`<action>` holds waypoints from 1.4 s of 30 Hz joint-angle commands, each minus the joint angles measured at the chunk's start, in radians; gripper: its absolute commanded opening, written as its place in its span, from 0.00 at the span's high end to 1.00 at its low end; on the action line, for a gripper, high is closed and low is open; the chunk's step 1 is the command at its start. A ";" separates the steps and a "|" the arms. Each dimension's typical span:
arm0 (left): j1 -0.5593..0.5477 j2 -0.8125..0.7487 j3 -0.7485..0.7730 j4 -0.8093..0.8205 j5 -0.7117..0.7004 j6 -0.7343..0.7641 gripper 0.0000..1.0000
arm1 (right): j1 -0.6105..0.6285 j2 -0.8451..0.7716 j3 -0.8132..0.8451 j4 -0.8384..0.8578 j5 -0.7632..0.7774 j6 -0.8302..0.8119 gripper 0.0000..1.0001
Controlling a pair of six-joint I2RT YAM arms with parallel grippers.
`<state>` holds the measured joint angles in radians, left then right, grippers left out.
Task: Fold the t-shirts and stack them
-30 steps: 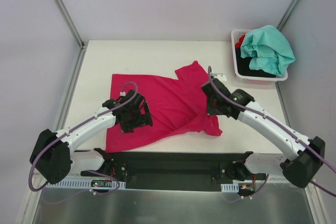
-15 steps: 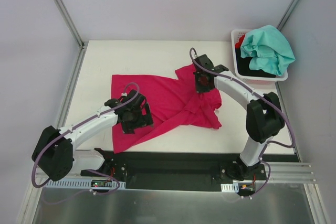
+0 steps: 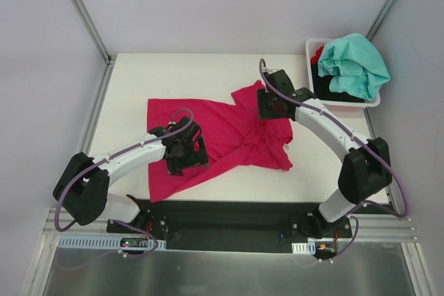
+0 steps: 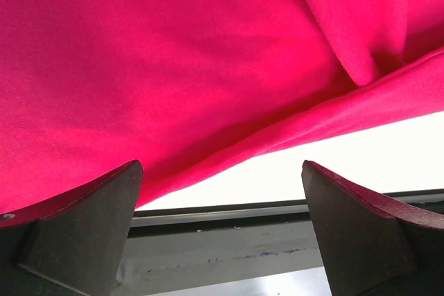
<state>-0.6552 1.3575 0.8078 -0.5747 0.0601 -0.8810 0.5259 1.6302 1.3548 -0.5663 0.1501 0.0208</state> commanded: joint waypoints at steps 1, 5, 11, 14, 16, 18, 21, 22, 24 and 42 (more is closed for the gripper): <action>-0.015 0.009 0.025 0.009 0.021 -0.009 0.01 | -0.046 -0.035 -0.080 0.043 -0.010 -0.016 0.49; -0.018 0.009 0.030 0.007 0.027 -0.004 0.01 | -0.119 0.058 -0.071 0.103 -0.093 -0.016 0.58; -0.018 0.006 0.034 0.009 0.033 -0.004 0.01 | -0.184 0.238 0.116 0.074 -0.211 -0.056 0.61; -0.018 0.009 0.034 0.007 0.037 -0.004 0.01 | -0.207 0.278 0.191 0.051 -0.256 -0.062 0.61; -0.018 0.012 0.036 0.007 0.040 -0.003 0.01 | -0.211 0.299 0.217 0.043 -0.268 -0.064 0.62; -0.017 0.017 0.037 0.007 0.040 -0.001 0.01 | -0.213 0.309 0.240 0.028 -0.288 -0.058 0.61; -0.018 0.026 0.050 0.006 0.041 0.004 0.01 | -0.210 0.304 0.236 0.020 -0.328 -0.041 0.61; -0.017 0.028 0.054 0.006 0.041 0.005 0.01 | -0.207 0.293 0.228 0.025 -0.333 -0.039 0.61; -0.017 0.029 0.059 0.003 0.041 0.008 0.01 | -0.201 0.277 0.189 0.039 -0.324 -0.042 0.61; -0.017 0.037 0.079 -0.016 0.035 0.016 0.01 | -0.205 0.327 0.193 0.023 -0.346 -0.061 0.60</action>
<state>-0.6624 1.3895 0.8635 -0.5629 0.0967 -0.8745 0.3183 1.9499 1.5101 -0.5312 -0.1734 -0.0261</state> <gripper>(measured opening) 0.991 0.400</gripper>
